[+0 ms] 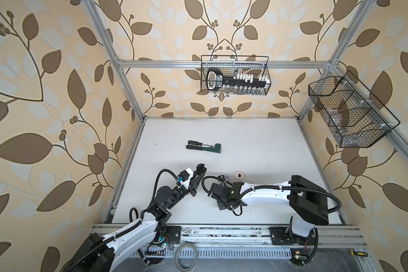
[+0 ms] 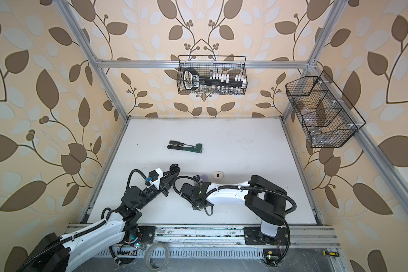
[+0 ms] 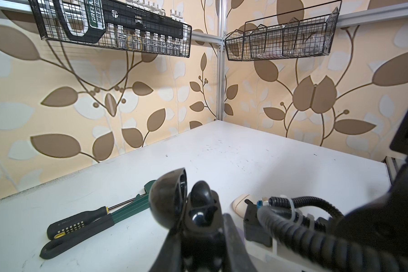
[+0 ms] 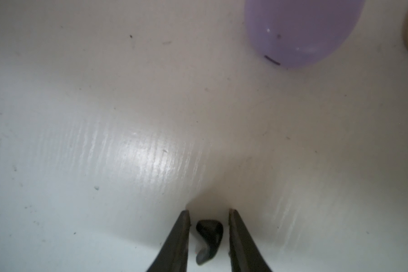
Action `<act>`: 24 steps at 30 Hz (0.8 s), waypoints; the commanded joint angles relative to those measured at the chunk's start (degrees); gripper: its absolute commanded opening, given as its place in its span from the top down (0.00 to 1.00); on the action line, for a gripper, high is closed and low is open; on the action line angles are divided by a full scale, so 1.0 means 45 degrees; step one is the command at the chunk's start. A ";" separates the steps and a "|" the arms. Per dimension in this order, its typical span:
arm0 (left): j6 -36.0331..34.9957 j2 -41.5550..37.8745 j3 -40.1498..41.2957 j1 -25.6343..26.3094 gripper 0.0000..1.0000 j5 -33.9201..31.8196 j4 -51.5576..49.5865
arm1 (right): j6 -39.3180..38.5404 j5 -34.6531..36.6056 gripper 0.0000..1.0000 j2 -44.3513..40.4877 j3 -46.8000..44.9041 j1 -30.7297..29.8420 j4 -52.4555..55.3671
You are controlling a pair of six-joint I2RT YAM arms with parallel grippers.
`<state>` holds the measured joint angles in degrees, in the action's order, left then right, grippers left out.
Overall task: Insert wireless bluetooth earbuds into charging case
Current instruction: Pick up the wireless bluetooth earbud from the bottom-center of the table.
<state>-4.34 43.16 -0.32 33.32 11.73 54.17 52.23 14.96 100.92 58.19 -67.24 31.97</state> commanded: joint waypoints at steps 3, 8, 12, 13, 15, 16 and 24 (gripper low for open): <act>-0.0012 -0.0049 0.0057 -0.0045 1.00 0.0041 0.0579 | 0.0176 -0.0082 0.73 0.0346 0.0162 -0.0154 0.0456; -0.0051 -0.0021 0.0054 -0.0061 1.00 0.0098 0.0579 | 0.0327 -0.0035 0.77 0.0364 0.0113 -0.0271 0.0475; -0.0091 -0.0002 0.0036 -0.0044 1.00 0.0148 0.0543 | 0.0443 0.0000 0.79 0.0355 0.0102 -0.0330 0.0475; -0.0109 -0.0001 0.0019 -0.0044 1.00 0.0169 0.0526 | 0.0465 0.0030 0.80 0.0346 0.0110 -0.0345 0.0475; -0.0141 0.0033 0.0011 -0.0047 1.00 0.0224 0.0468 | 0.0524 0.0074 0.81 0.0316 0.0099 -0.0379 0.0459; -0.0168 0.0046 -0.0017 -0.0051 1.00 0.0261 0.0433 | 0.0550 0.0103 0.81 0.0308 0.0112 -0.0389 0.0455; -0.0215 0.0749 -0.0473 -0.0034 1.00 0.0797 0.0134 | 0.0838 0.1008 0.83 -0.0830 -0.0112 -0.0284 0.0516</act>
<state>-4.45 45.56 -0.34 33.32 13.10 53.49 54.19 16.45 100.49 58.13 -68.62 32.38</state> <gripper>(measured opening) 0.226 0.176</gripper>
